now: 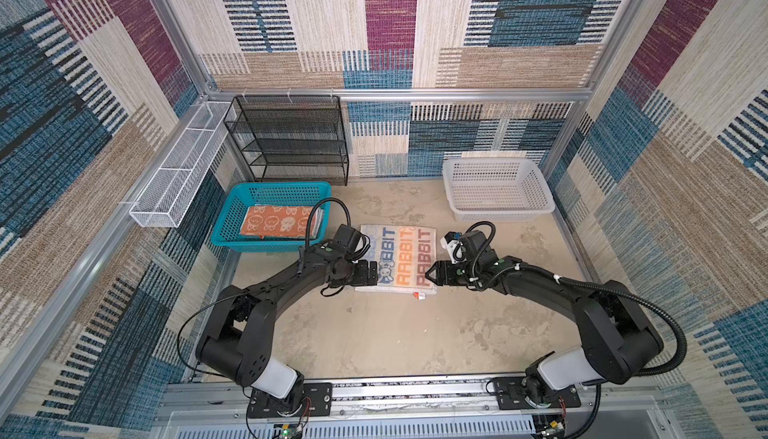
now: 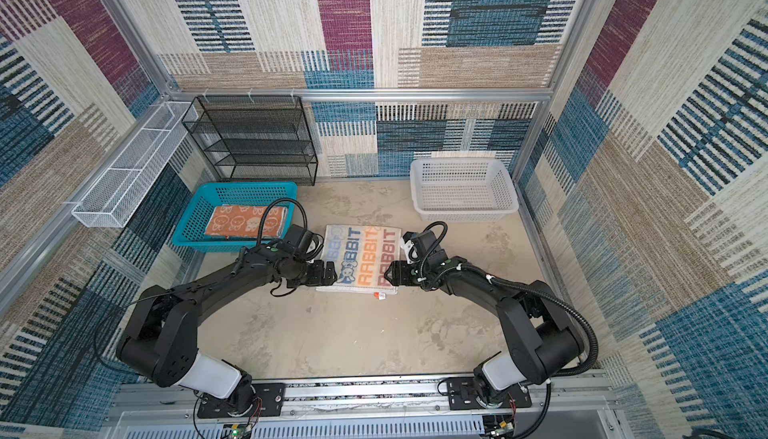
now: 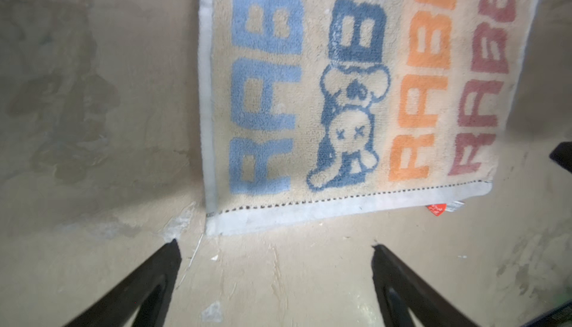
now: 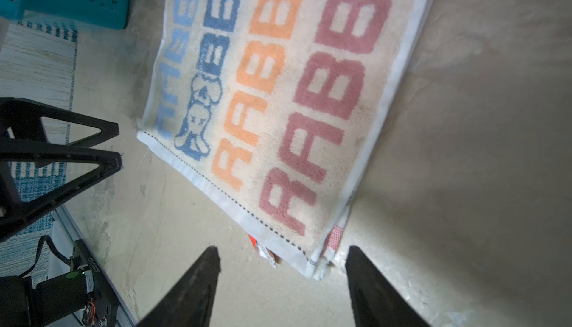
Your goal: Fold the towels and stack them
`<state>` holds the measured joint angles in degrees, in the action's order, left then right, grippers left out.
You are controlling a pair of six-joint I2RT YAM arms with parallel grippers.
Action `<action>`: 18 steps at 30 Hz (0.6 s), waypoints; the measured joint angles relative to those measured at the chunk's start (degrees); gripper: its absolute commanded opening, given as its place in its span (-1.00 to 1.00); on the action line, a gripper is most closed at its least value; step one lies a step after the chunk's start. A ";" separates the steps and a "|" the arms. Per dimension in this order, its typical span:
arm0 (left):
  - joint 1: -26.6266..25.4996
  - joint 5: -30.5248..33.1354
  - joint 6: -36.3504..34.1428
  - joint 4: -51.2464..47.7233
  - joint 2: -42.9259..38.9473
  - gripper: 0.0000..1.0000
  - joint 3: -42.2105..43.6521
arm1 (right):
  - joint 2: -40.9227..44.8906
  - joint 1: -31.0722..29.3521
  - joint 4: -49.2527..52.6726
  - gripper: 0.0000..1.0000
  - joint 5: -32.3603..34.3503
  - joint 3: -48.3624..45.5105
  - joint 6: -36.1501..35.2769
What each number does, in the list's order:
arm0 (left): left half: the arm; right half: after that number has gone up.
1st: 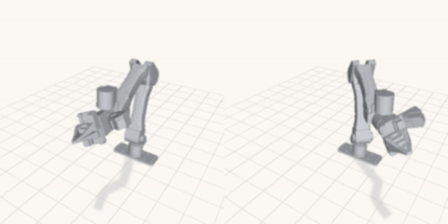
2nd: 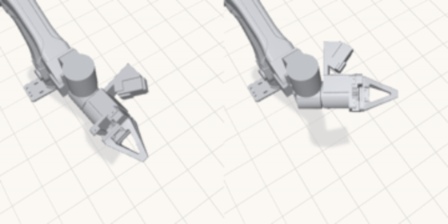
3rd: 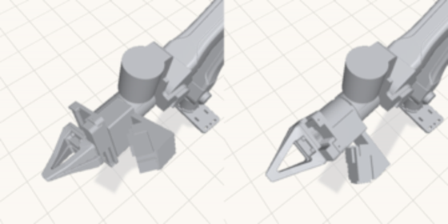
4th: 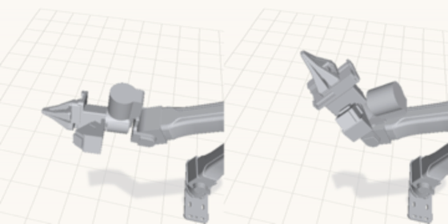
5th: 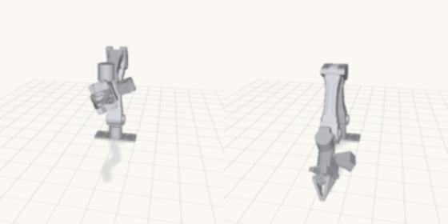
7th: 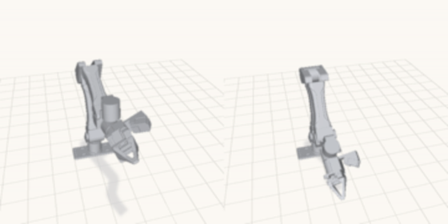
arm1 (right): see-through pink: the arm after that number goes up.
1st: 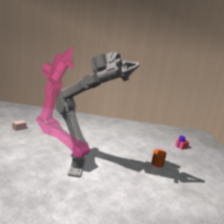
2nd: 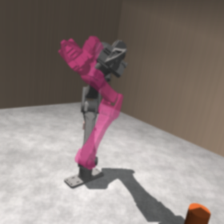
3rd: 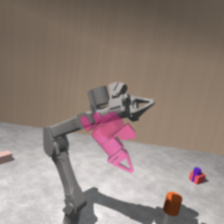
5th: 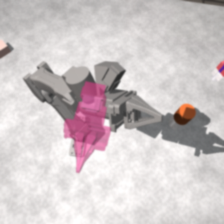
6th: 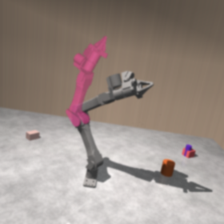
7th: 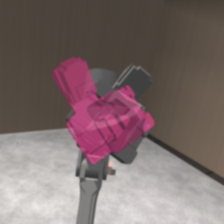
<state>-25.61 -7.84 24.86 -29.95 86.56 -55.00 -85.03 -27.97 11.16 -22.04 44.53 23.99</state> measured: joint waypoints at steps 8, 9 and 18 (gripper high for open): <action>1.20 -2.32 2.34 1.05 -2.27 0.98 -1.14 | -0.50 -2.19 -2.73 0.56 -1.88 -1.07 1.68; 1.20 -2.91 2.40 1.03 -2.27 0.98 -1.09 | -0.52 -2.19 -2.71 0.53 -1.73 -1.53 1.73; 1.57 -3.58 2.73 2.34 -1.70 0.97 2.23 | -2.01 -2.19 -2.80 0.06 0.20 -4.79 2.12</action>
<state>-24.03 -11.42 27.59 -27.62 84.86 -52.77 -87.05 -30.15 8.36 -21.85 39.75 26.11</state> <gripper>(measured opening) 0.988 0.559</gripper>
